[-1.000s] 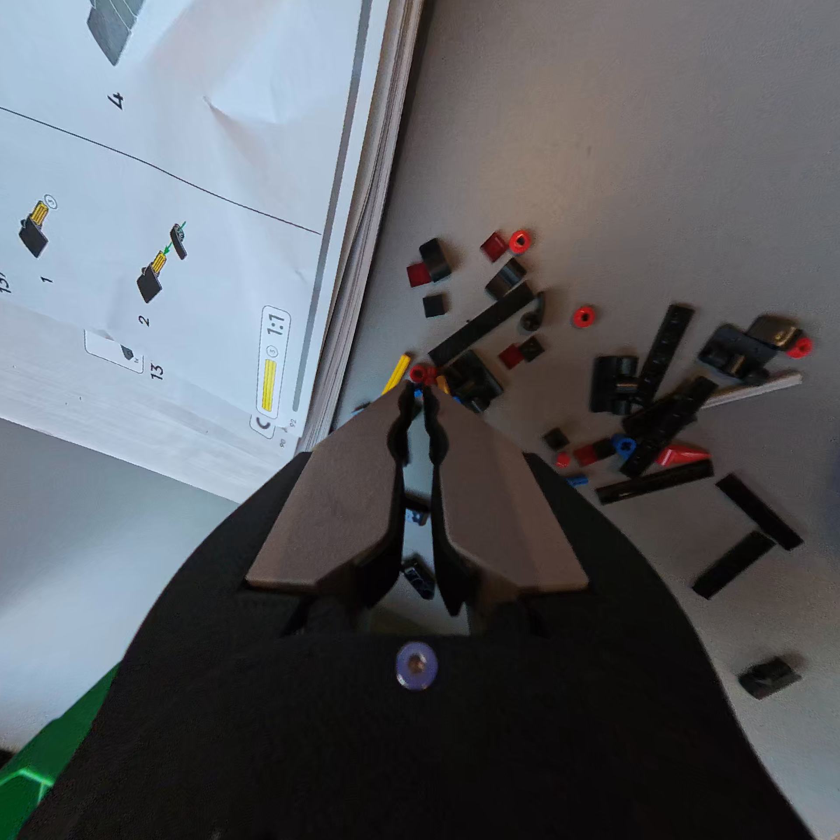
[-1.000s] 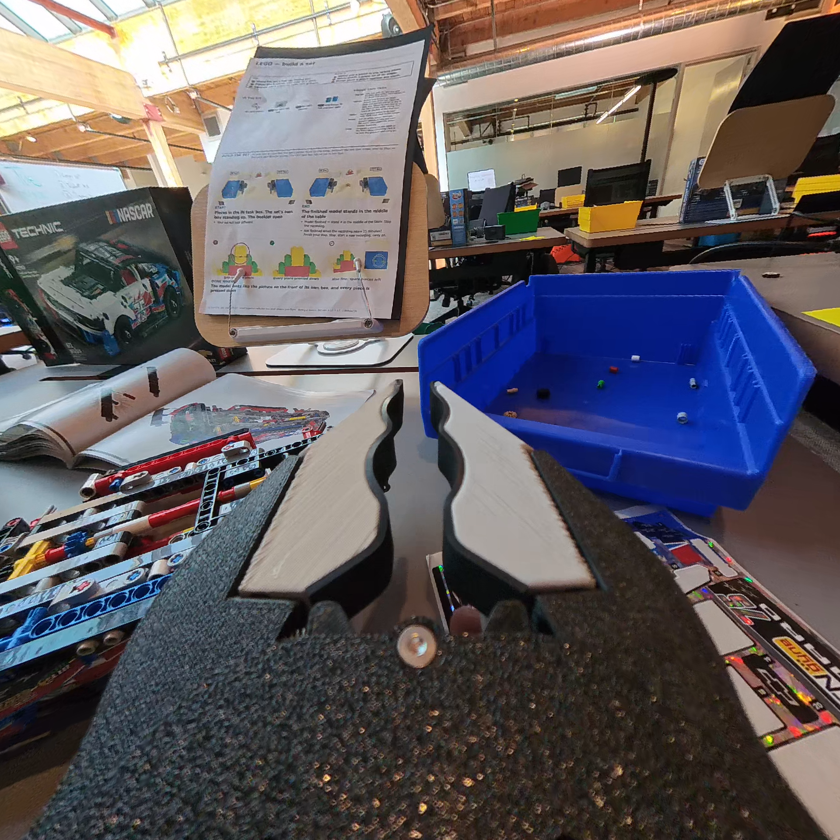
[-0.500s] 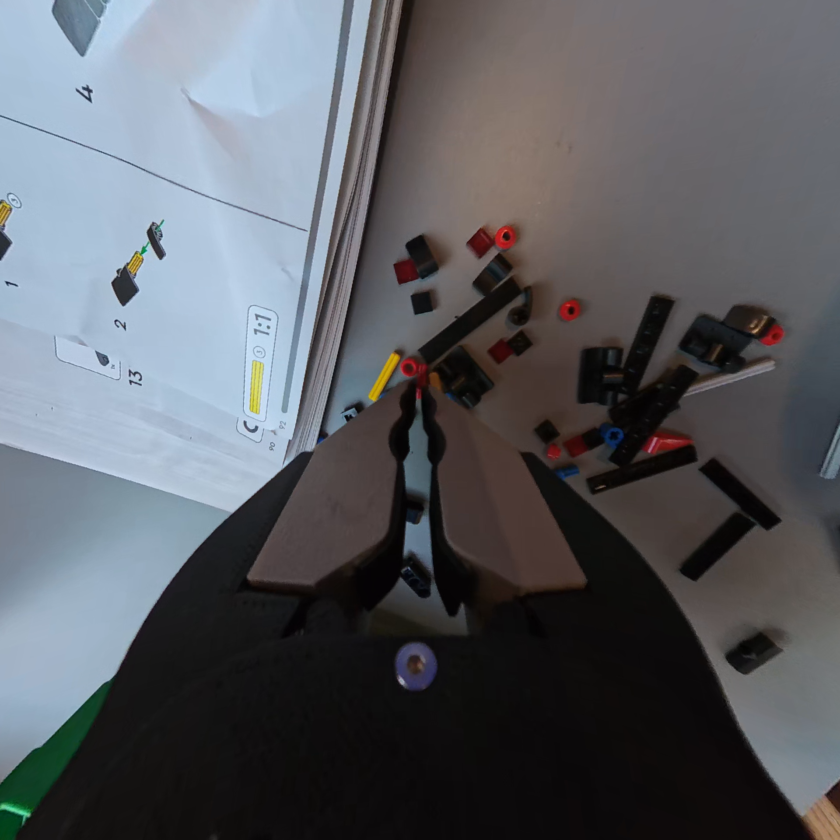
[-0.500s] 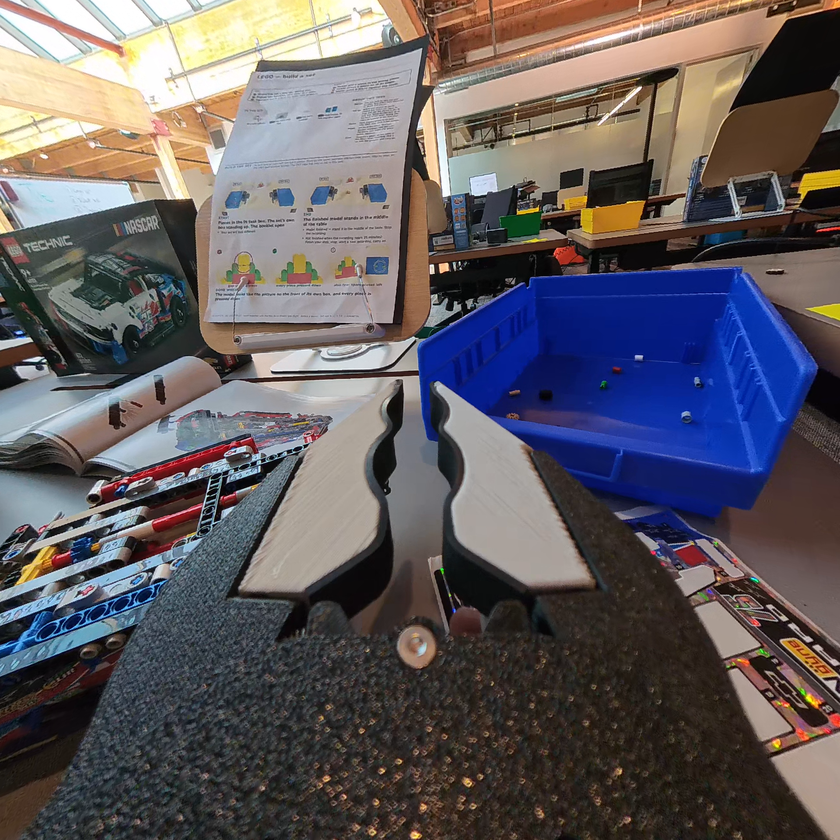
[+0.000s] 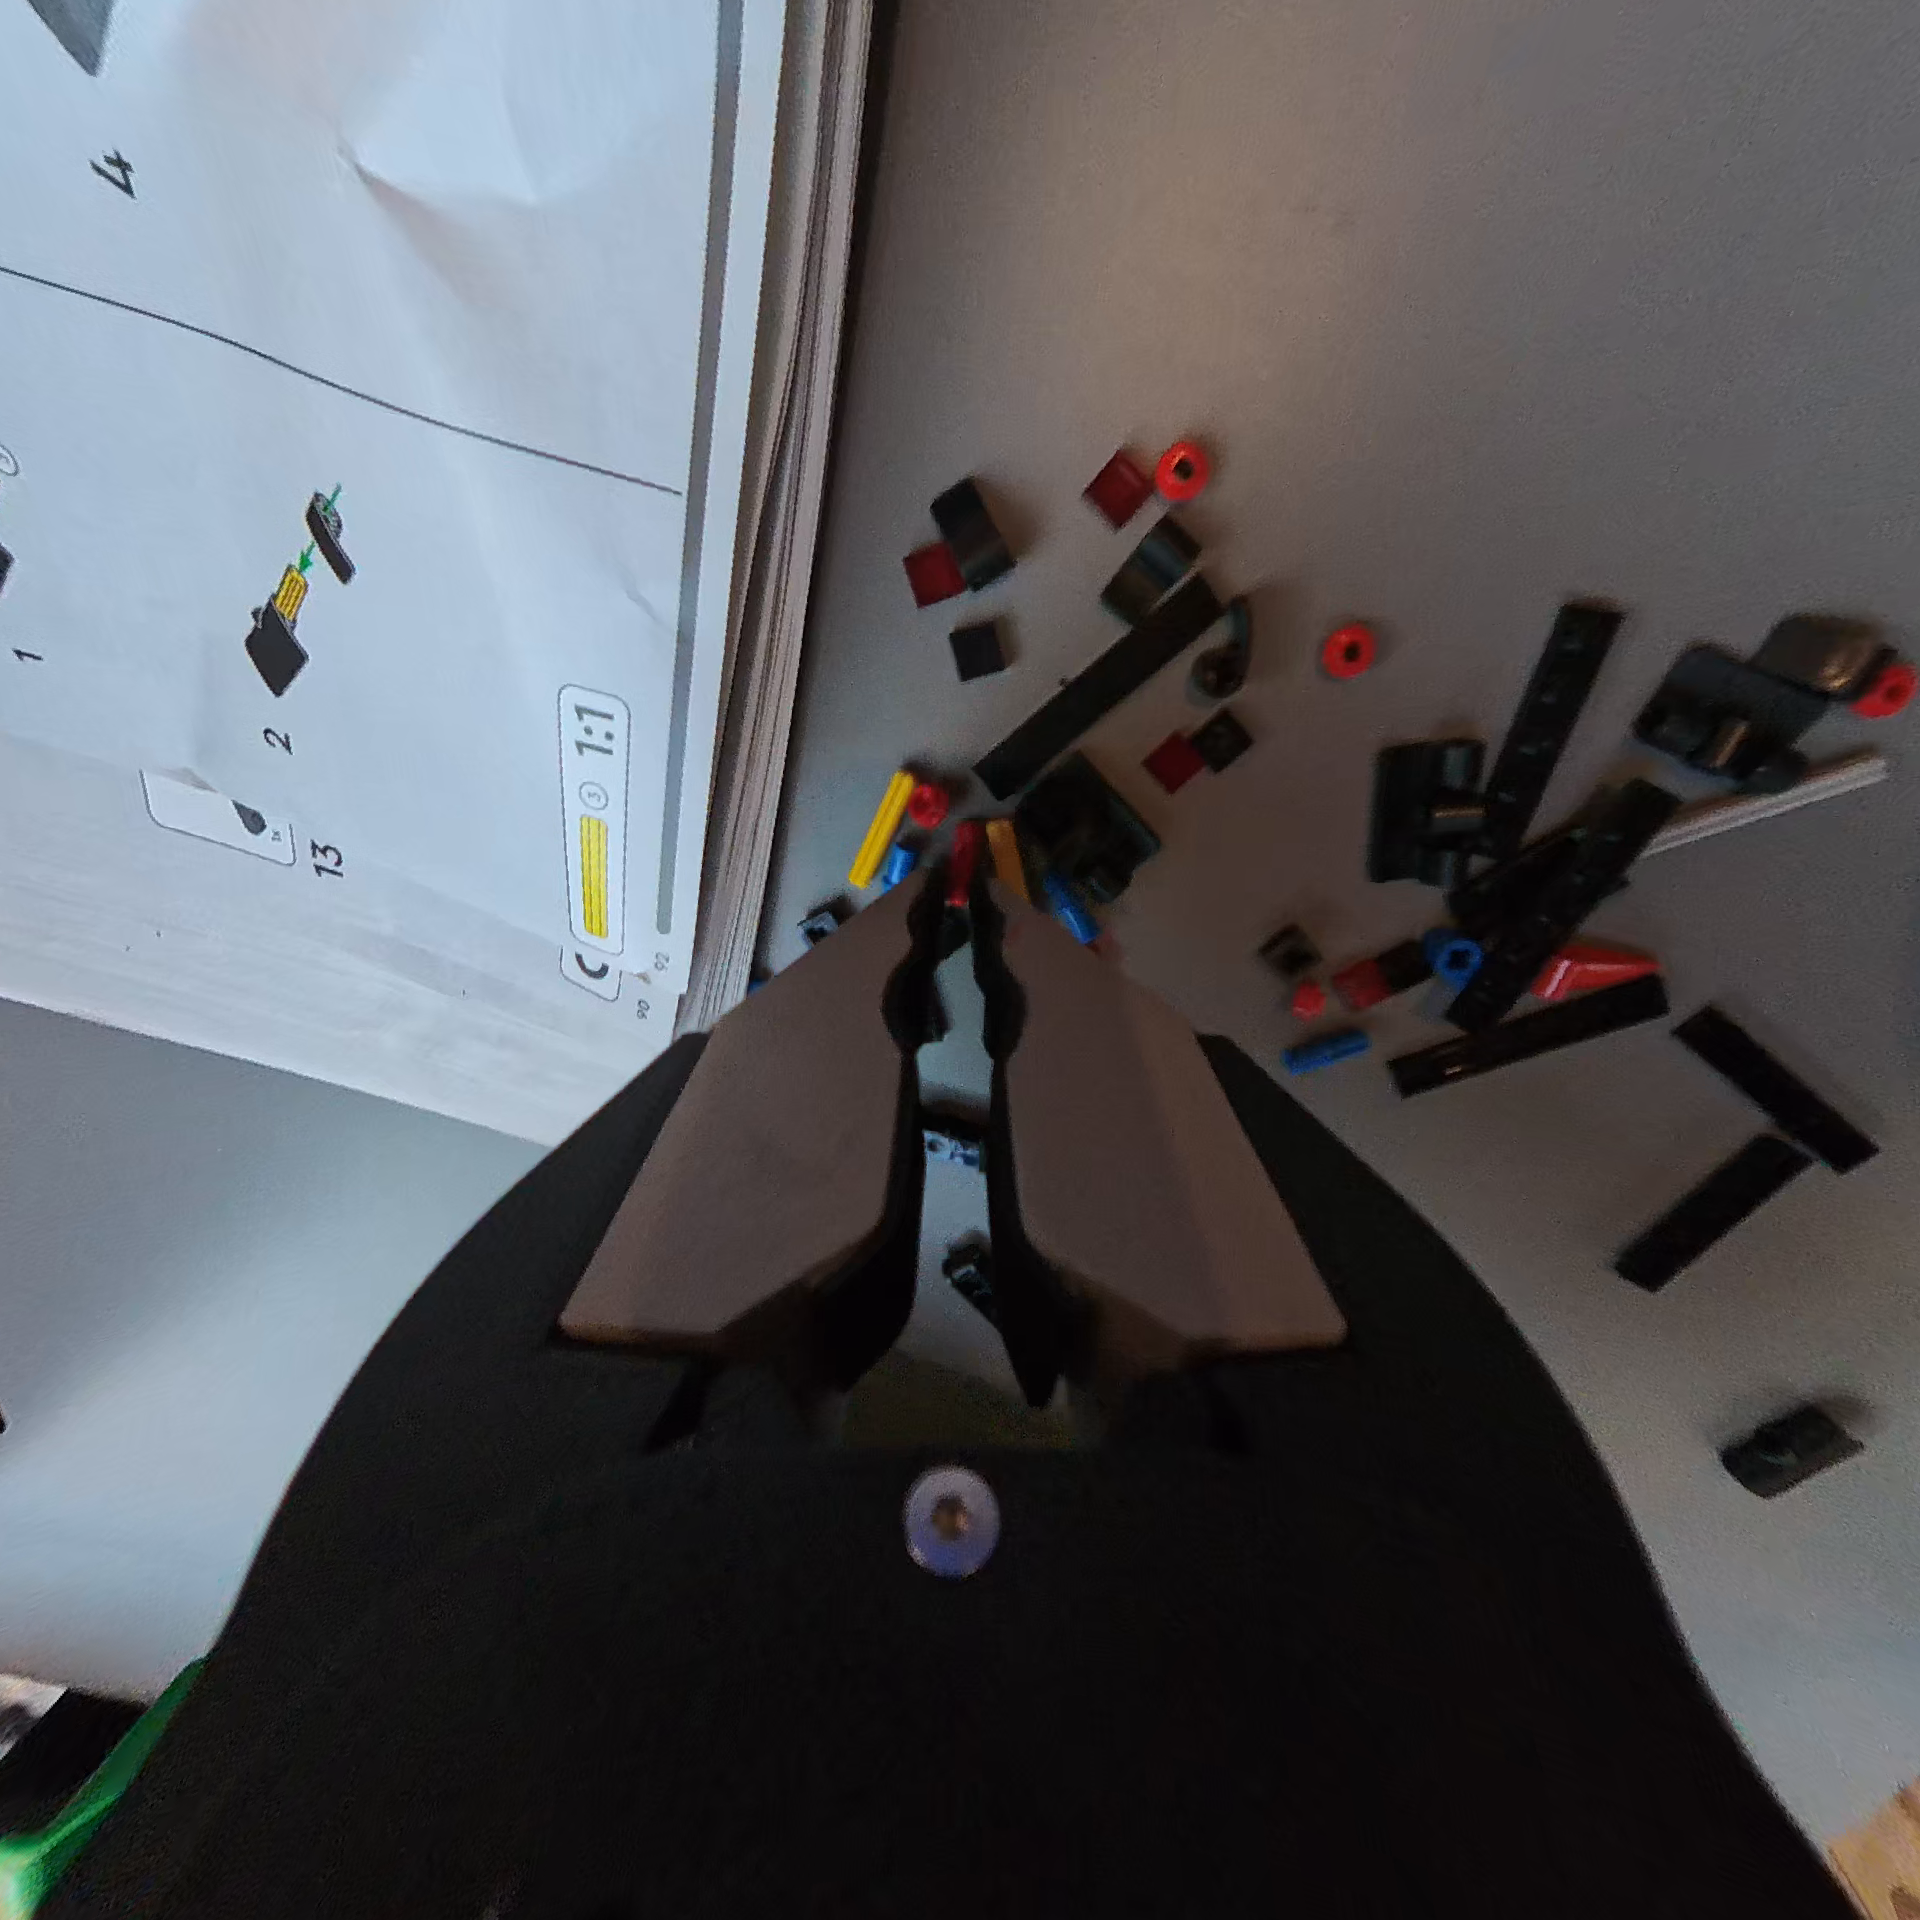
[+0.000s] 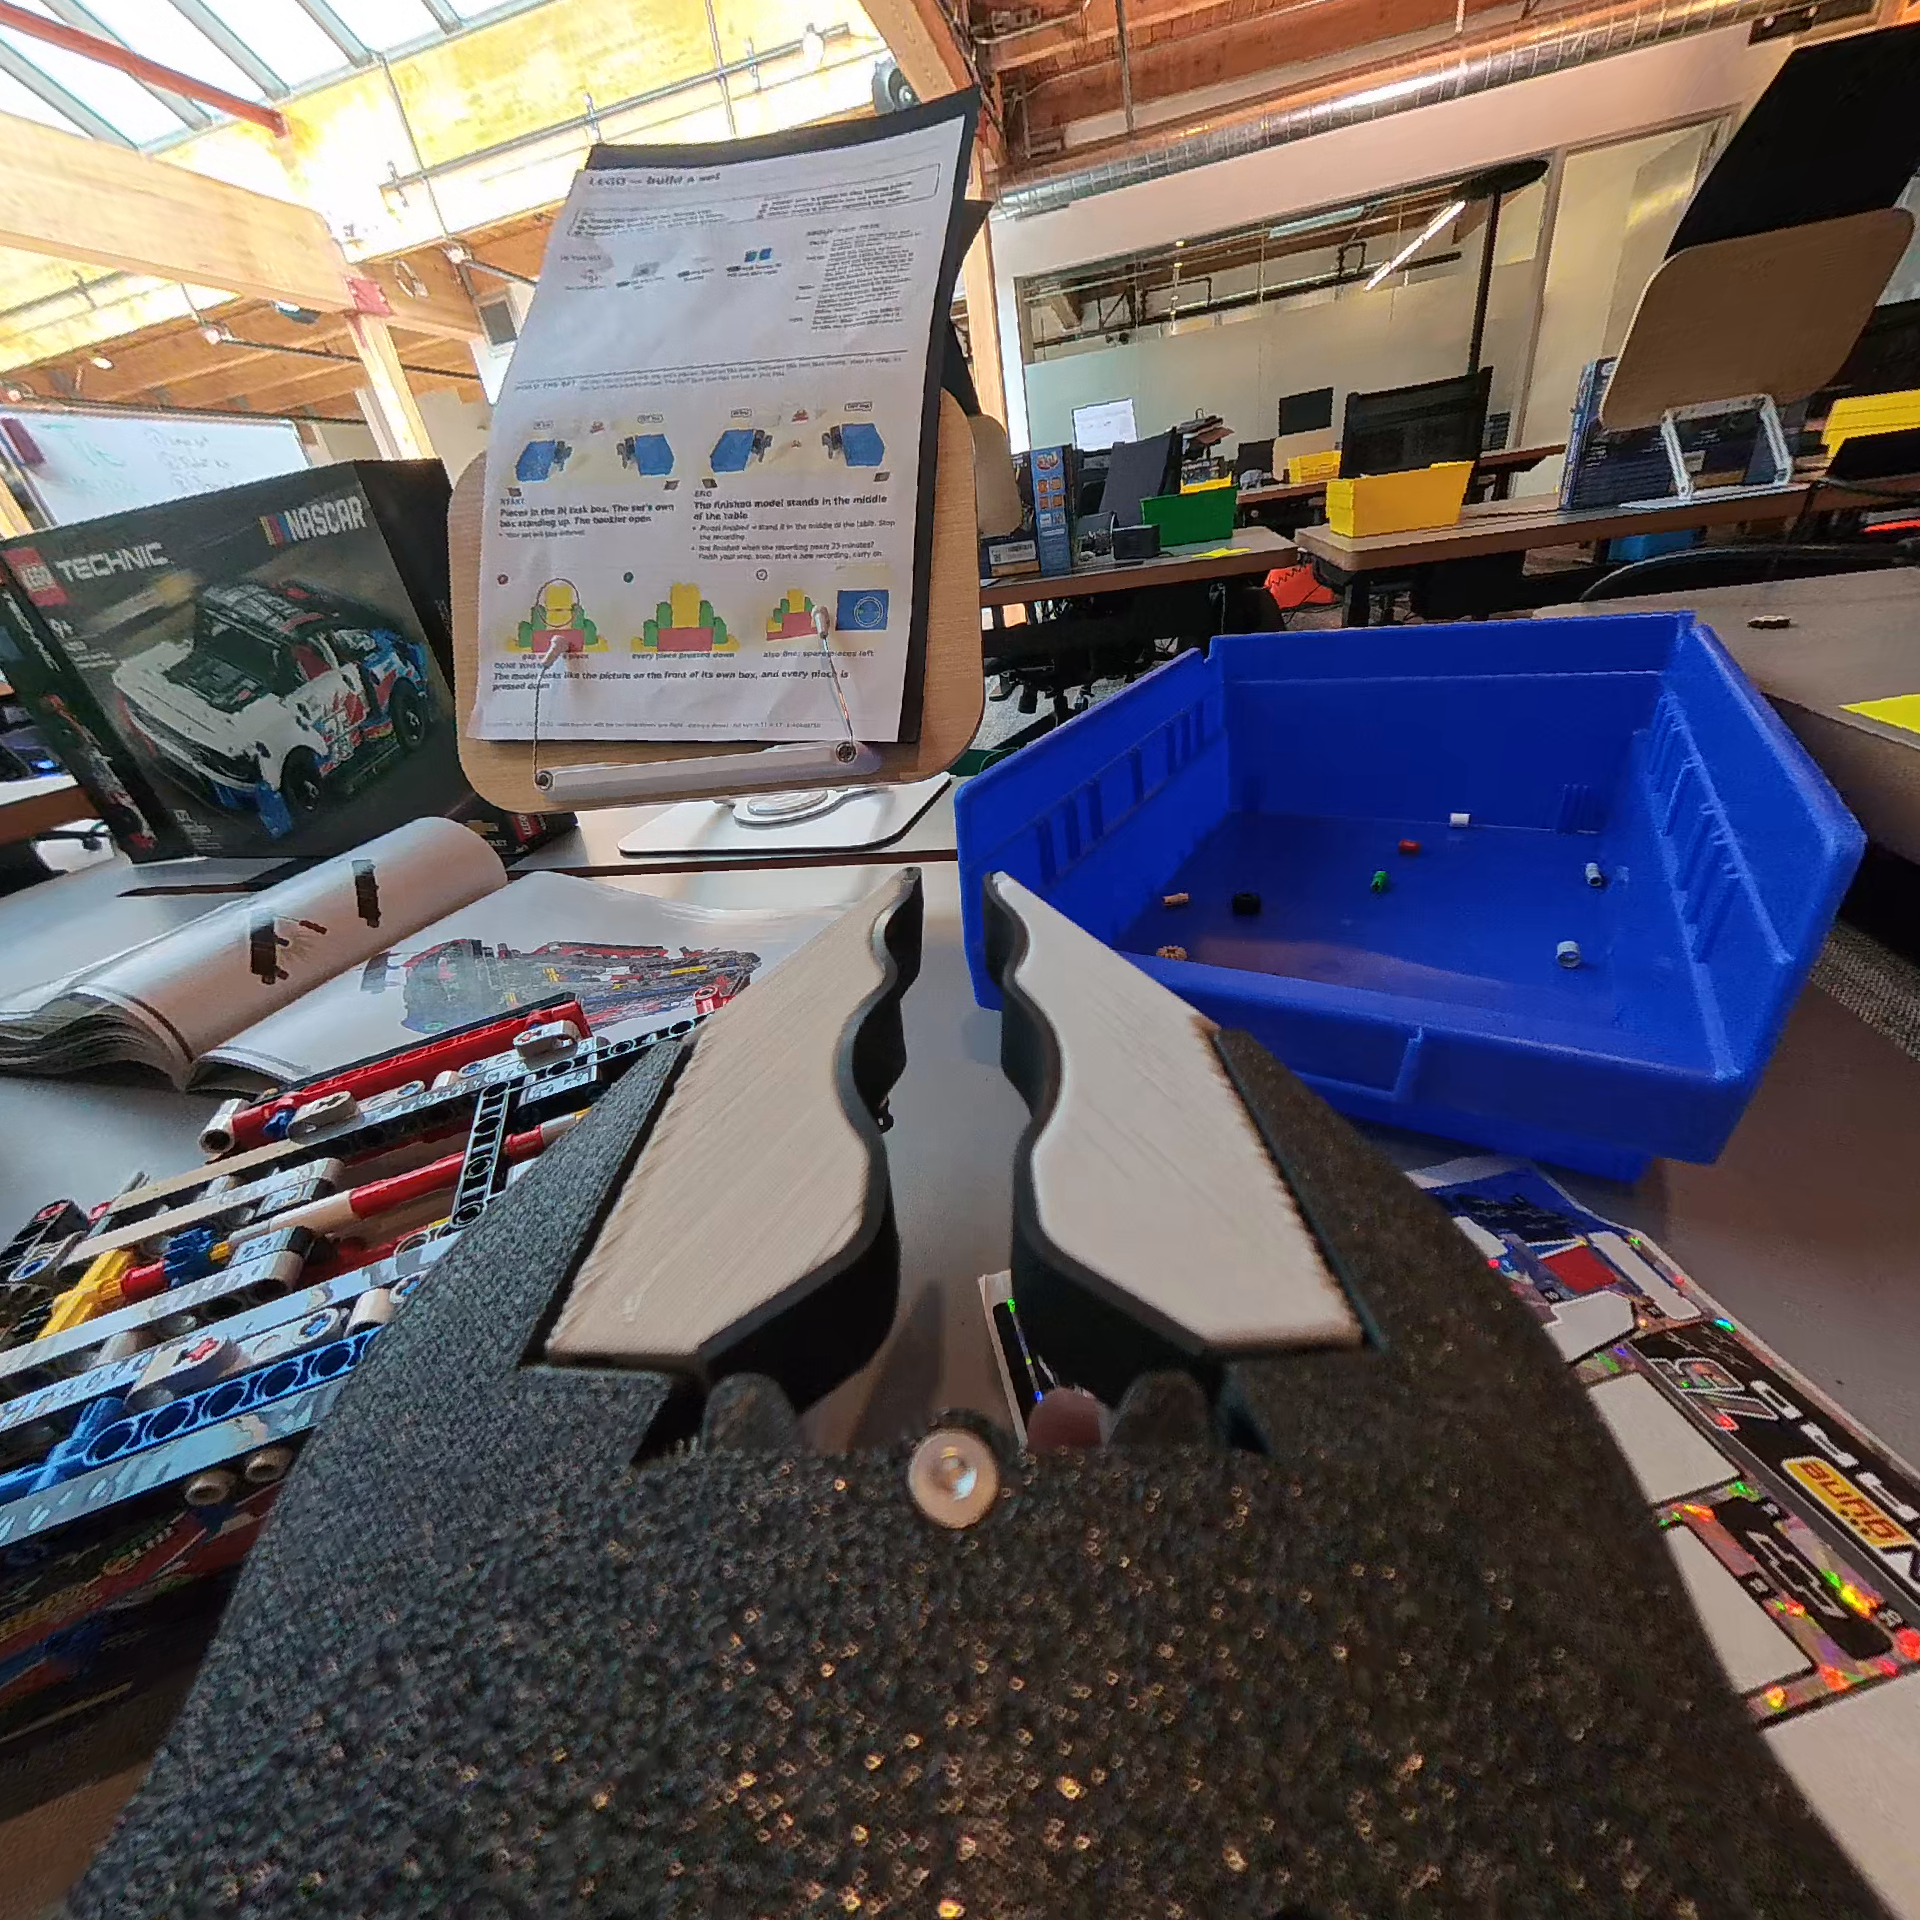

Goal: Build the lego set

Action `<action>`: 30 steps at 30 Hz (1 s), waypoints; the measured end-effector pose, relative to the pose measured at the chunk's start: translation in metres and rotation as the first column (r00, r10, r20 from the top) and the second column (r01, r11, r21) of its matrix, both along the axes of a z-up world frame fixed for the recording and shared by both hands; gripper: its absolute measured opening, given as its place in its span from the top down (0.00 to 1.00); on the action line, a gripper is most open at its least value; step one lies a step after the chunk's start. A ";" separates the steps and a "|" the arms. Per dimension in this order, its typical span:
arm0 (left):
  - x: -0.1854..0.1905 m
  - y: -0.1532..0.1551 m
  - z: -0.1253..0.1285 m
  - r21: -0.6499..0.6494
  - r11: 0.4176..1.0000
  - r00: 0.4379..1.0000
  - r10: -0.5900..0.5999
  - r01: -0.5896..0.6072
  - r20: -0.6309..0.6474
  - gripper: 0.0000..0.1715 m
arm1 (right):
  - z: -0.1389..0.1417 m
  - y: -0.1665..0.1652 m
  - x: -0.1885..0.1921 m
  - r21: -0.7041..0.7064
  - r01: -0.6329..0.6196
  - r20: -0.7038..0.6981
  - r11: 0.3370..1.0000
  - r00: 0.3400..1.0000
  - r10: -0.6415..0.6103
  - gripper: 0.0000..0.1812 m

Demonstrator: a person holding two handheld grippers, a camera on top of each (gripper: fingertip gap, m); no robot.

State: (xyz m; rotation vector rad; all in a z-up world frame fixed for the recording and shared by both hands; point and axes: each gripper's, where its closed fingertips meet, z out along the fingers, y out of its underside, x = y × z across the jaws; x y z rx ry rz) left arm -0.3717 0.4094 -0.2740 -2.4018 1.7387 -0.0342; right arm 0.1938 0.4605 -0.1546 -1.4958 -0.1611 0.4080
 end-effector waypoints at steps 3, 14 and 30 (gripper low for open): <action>0.002 -0.003 0.001 -0.024 1.000 0.999 0.013 -0.012 0.032 0.99 | 0.000 0.000 0.000 0.000 -0.001 -0.003 1.000 1.000 0.001 0.94; 0.011 -0.001 0.000 -0.019 1.000 0.999 -0.003 0.004 0.038 0.98 | 0.000 0.000 0.001 0.001 -0.004 -0.010 1.000 1.000 0.004 0.94; 0.010 0.001 0.000 -0.017 0.998 0.997 0.063 -0.062 0.047 0.99 | 0.000 0.000 0.001 -0.001 -0.008 -0.015 1.000 1.000 0.008 0.94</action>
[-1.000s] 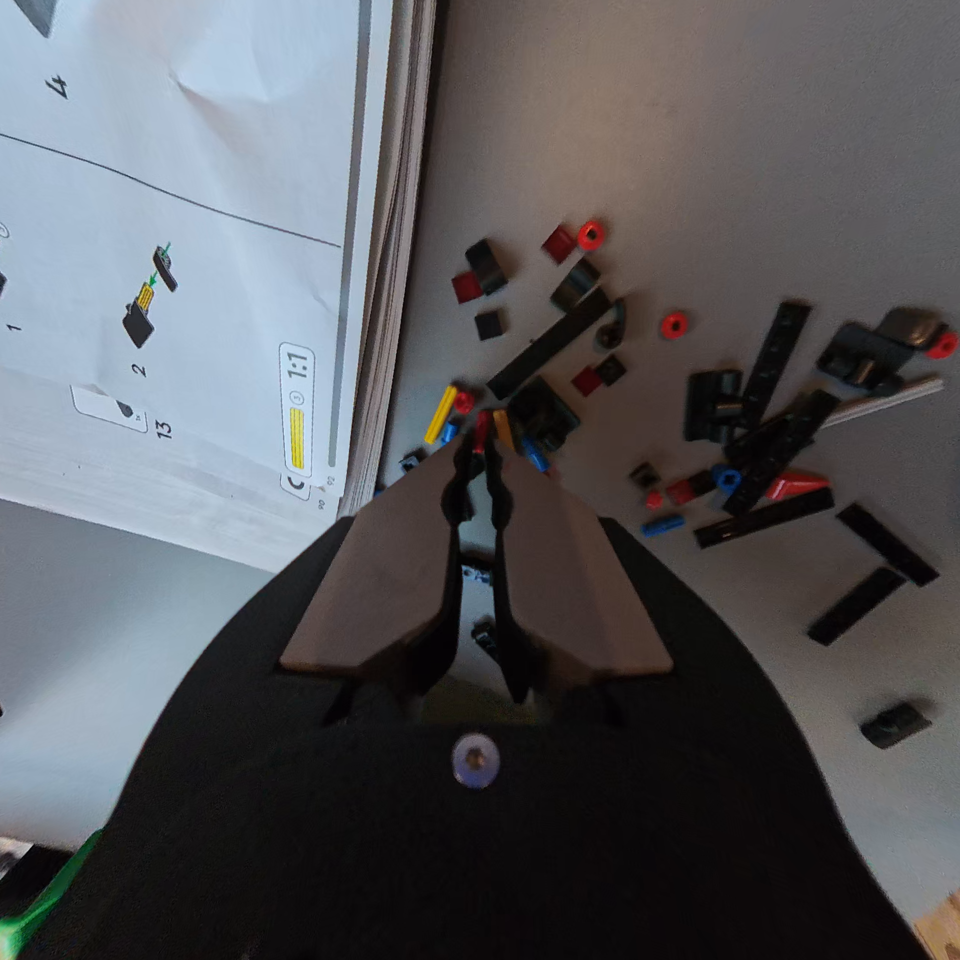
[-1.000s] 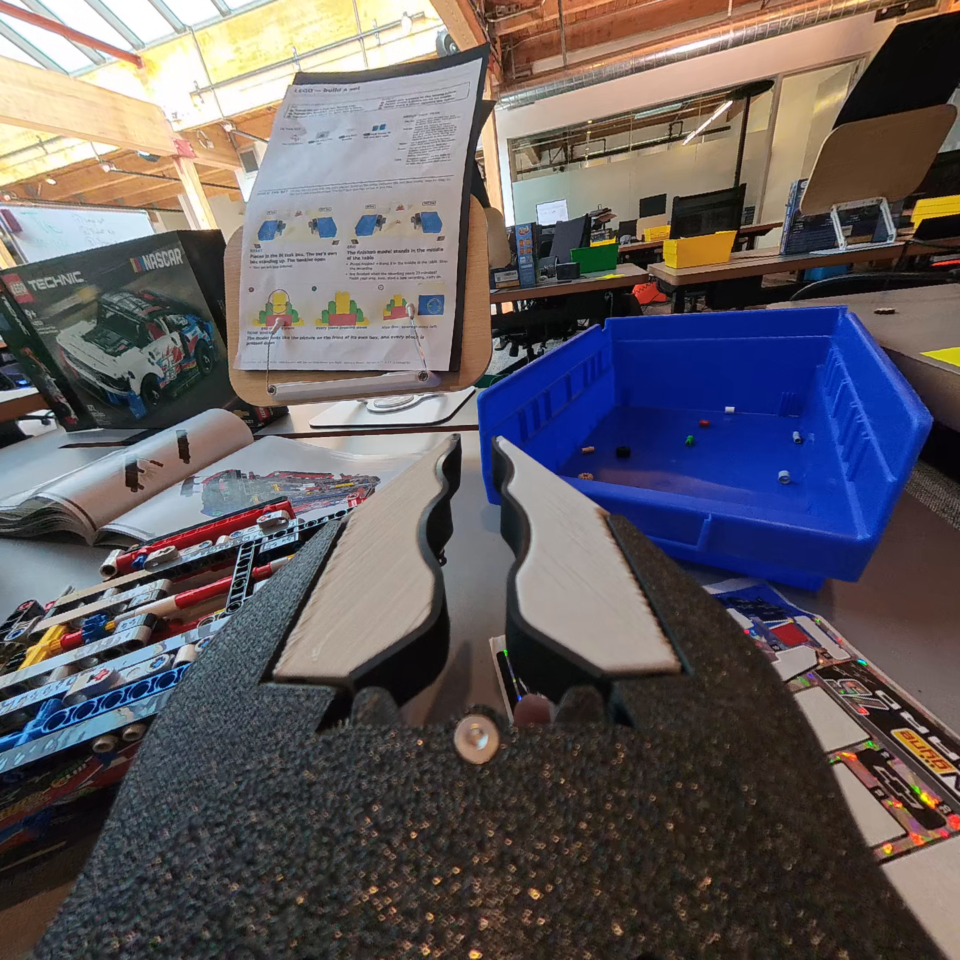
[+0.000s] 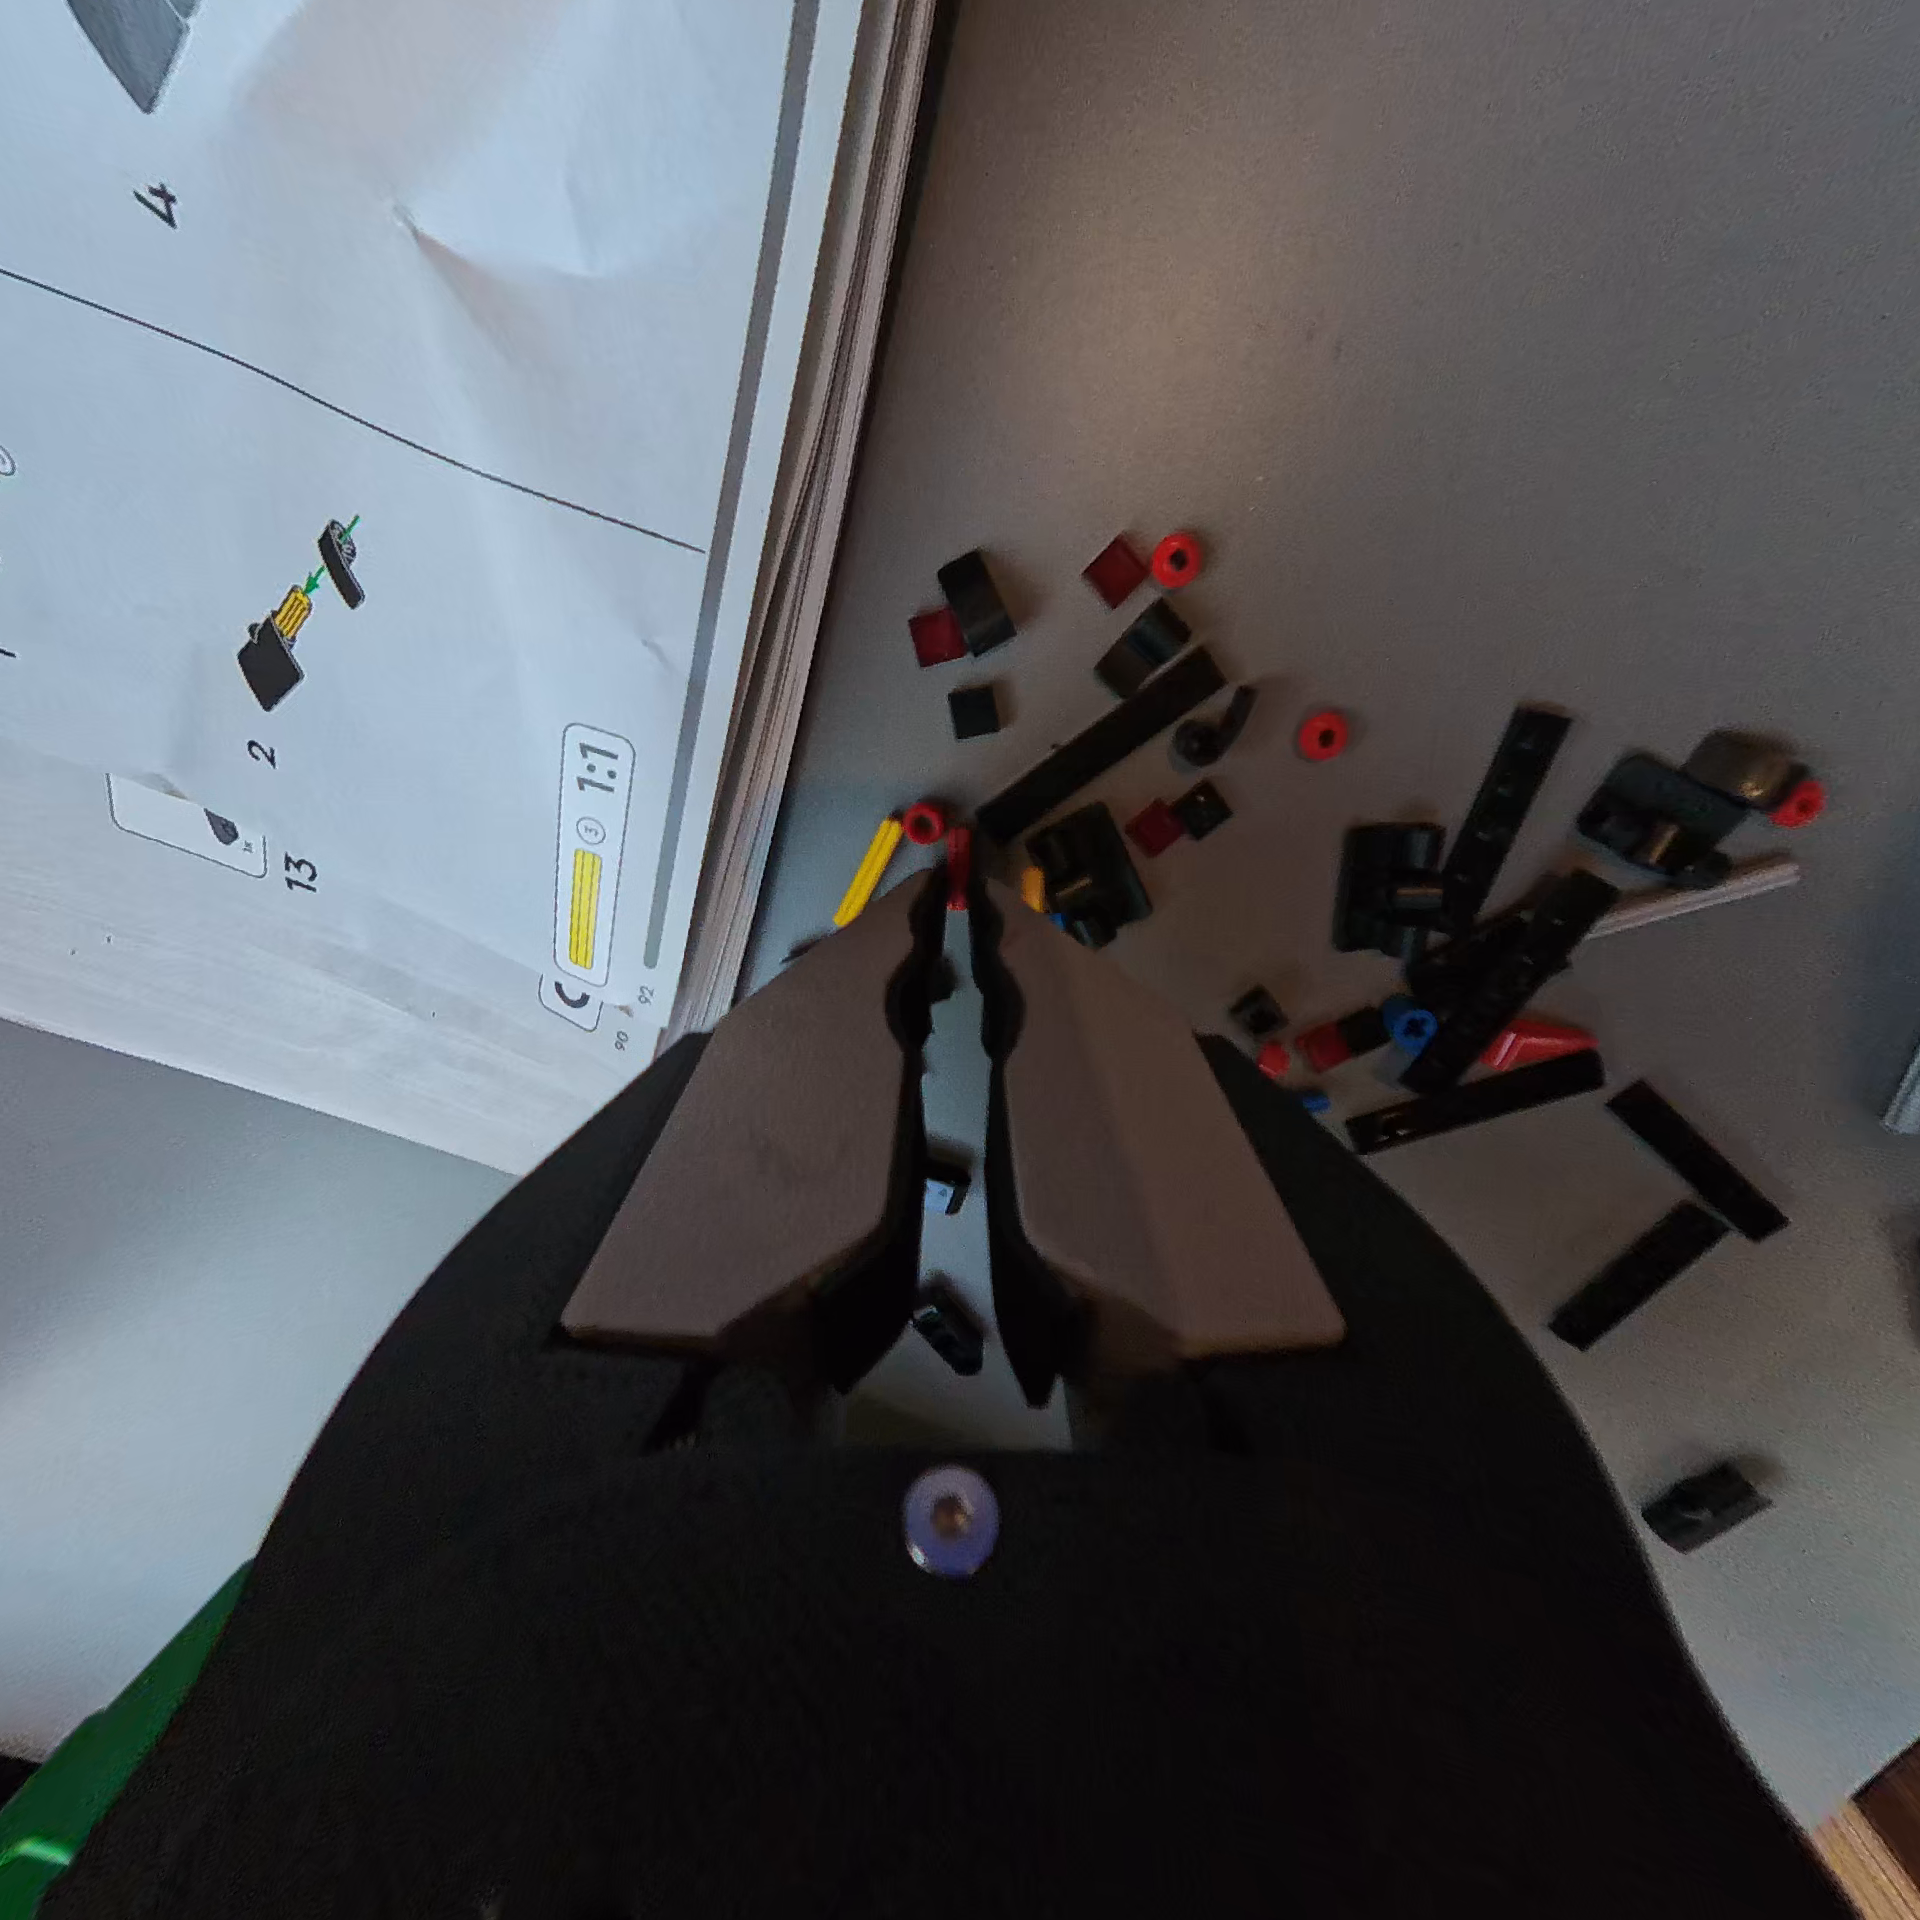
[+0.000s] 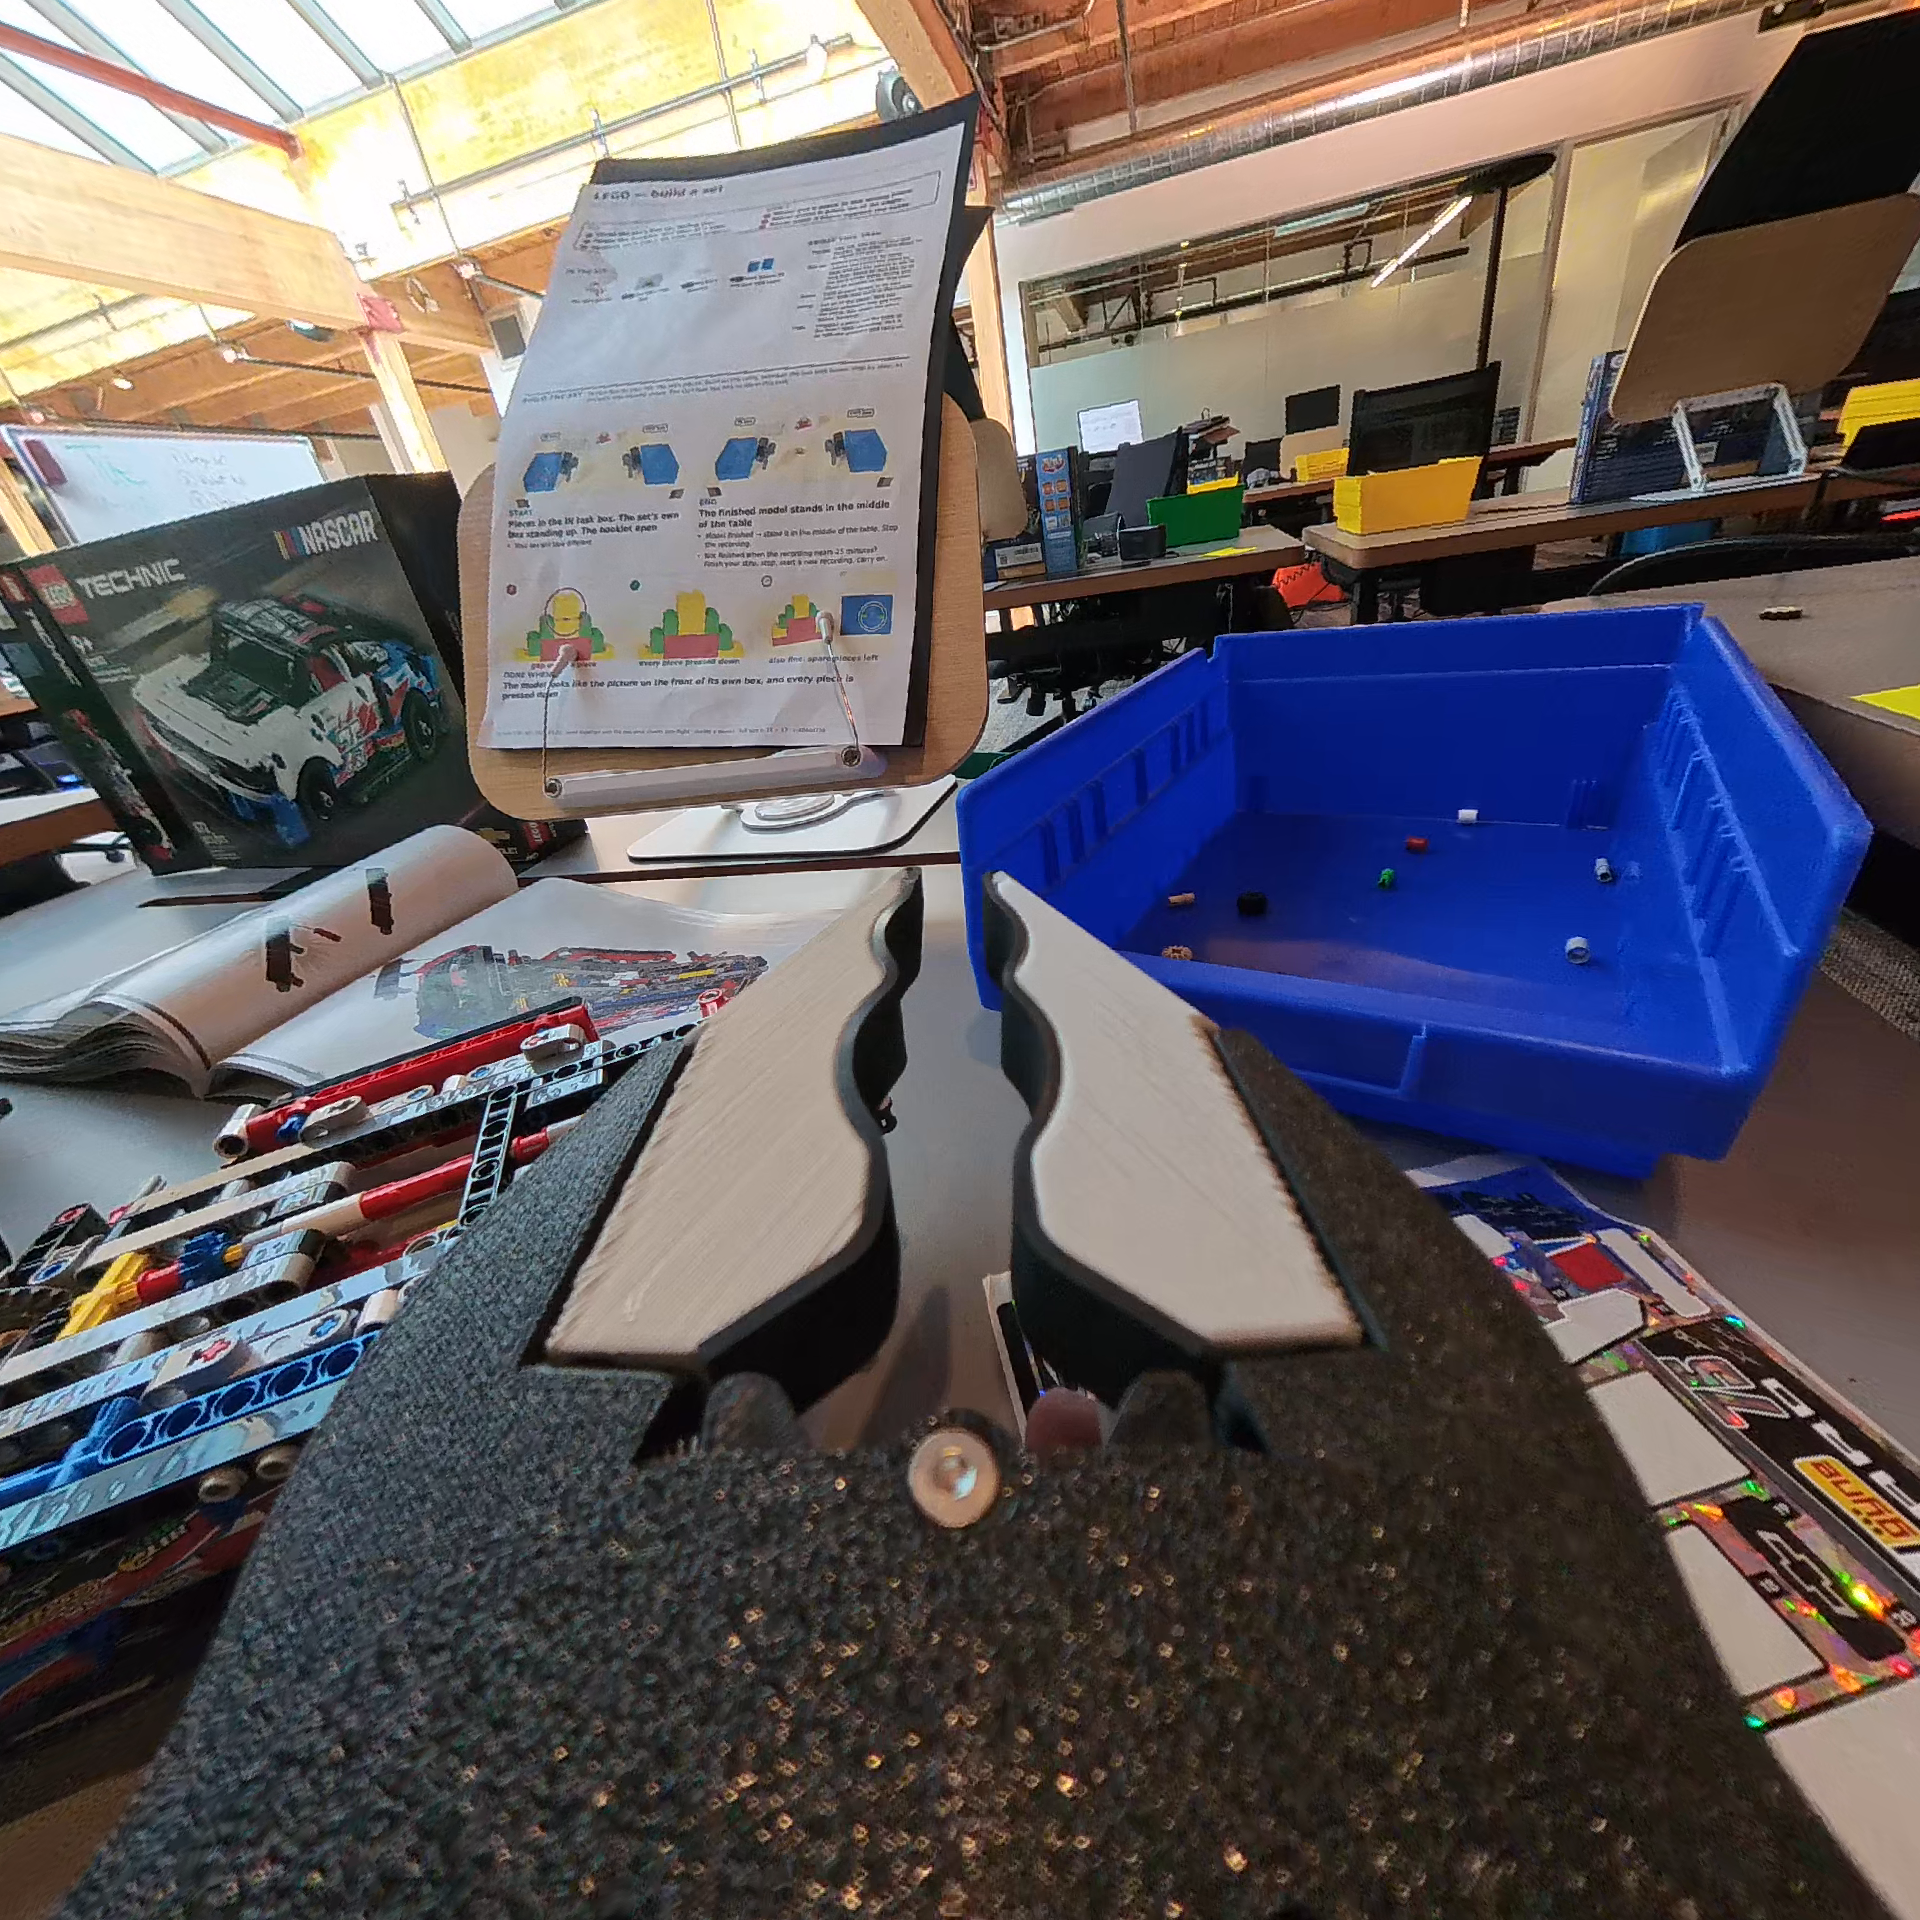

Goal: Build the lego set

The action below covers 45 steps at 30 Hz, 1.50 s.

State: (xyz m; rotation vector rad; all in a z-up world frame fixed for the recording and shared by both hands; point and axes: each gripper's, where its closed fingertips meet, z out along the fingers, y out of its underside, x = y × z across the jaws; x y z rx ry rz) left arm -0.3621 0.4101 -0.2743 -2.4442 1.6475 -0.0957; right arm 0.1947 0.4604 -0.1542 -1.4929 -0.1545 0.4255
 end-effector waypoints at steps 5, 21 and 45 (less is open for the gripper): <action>-0.005 -0.004 0.016 0.045 0.998 0.999 0.041 -0.042 0.026 0.99 | 0.000 0.000 0.000 0.002 0.001 0.000 1.000 1.000 -0.001 0.94; 0.148 -0.040 0.021 0.025 0.996 0.964 -0.084 0.080 0.251 0.99 | 0.000 -0.002 -0.002 0.001 -0.007 0.001 1.000 1.000 0.007 0.94; 0.186 -0.039 0.009 -0.037 0.997 0.963 -0.057 0.069 0.263 0.88 | 0.001 -0.003 -0.005 -0.007 -0.038 -0.038 0.999 0.999 0.038 0.95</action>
